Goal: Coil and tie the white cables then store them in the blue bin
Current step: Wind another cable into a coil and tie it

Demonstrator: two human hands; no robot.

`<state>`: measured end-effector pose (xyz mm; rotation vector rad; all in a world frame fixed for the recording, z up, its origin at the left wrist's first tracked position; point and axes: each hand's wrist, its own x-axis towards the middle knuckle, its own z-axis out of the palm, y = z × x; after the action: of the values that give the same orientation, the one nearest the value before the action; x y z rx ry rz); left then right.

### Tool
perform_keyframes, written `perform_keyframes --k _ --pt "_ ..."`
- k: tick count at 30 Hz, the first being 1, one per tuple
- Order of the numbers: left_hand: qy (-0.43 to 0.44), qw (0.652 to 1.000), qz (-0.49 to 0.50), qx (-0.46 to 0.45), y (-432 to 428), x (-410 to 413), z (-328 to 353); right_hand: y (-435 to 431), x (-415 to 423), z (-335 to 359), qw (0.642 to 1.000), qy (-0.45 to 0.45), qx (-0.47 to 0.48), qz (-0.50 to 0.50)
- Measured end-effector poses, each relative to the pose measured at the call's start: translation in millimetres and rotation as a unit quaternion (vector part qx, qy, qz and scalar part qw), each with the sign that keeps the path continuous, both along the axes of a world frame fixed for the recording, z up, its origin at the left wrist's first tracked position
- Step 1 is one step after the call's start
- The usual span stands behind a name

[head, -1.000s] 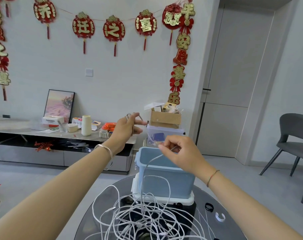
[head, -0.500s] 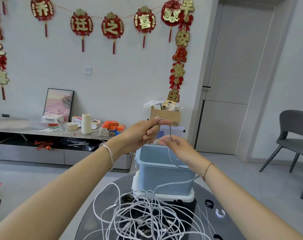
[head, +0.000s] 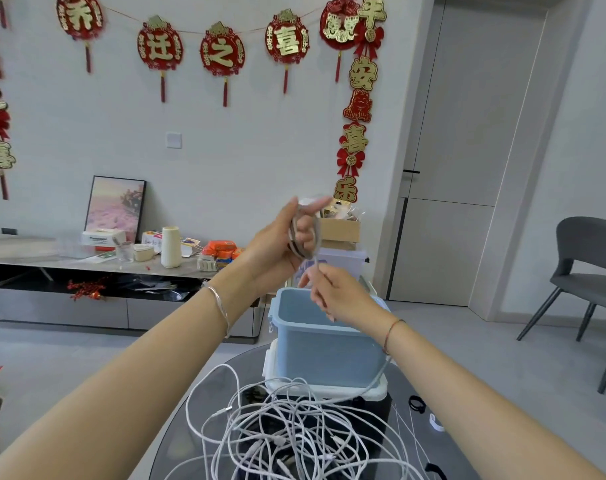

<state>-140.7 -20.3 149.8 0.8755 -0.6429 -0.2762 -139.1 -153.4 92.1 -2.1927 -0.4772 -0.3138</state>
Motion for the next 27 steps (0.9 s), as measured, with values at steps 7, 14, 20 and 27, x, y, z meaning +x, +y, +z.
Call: perform_keyframes --k 7,14,20,27 --pt "-0.067 0.96 0.268 0.055 12 29 -7 0 -27 -3 0.979 -0.091 -0.179 0.016" --pt "-0.331 0.759 0.419 0.373 14 22 -25 2 -50 23 0.997 -0.064 -0.031 0.026" --pt "-0.303 0.799 0.285 0.435 18 12 -31 -13 -43 46 0.981 -0.13 0.141 0.0" --pt "-0.216 0.896 0.039 0.387 6 -14 -17 -22 -23 62 0.961 -0.205 0.177 -0.051"
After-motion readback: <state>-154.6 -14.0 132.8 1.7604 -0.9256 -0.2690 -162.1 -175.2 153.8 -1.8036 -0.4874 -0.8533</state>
